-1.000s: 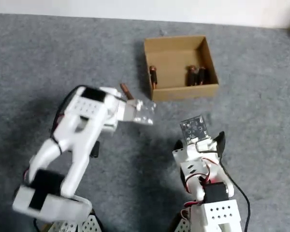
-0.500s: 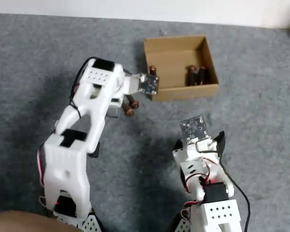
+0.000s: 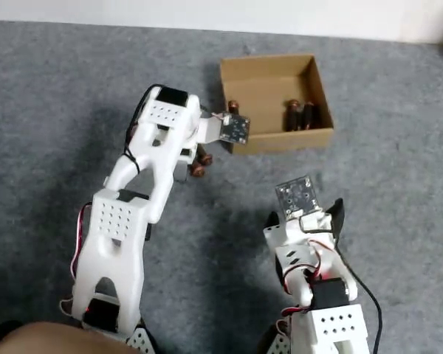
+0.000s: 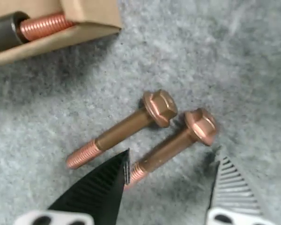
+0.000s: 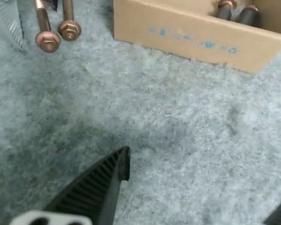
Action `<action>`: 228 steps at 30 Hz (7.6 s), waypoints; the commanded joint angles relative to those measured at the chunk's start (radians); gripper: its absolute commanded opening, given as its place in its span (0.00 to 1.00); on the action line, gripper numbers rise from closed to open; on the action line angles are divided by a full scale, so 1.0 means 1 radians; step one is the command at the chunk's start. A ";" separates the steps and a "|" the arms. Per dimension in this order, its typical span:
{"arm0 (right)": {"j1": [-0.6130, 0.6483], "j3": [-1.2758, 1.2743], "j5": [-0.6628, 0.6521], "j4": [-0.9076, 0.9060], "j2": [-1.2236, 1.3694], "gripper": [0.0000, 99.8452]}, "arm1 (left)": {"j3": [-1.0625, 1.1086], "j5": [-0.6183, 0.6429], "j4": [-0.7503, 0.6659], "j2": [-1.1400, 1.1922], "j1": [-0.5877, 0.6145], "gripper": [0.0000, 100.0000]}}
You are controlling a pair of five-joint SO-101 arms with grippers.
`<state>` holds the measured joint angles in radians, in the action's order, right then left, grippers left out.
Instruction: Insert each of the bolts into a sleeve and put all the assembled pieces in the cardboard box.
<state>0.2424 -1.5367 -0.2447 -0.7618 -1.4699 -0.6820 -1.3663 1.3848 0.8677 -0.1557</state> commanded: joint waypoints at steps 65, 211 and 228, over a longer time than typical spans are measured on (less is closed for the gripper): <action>0.369 0.185 0.075 -0.145 0.004 0.46 | 0.493 1.180 0.361 -1.124 0.532 0.00; 0.938 1.543 0.890 -0.240 1.977 0.00 | 1.458 1.278 -0.075 -1.839 0.740 0.00; 0.510 1.303 0.489 -0.282 1.242 0.00 | 1.302 1.583 -0.123 -1.840 0.561 0.00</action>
<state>0.8424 -0.1880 0.3000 -1.0365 -0.0261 0.7434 0.0683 1.2866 -0.9536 0.4979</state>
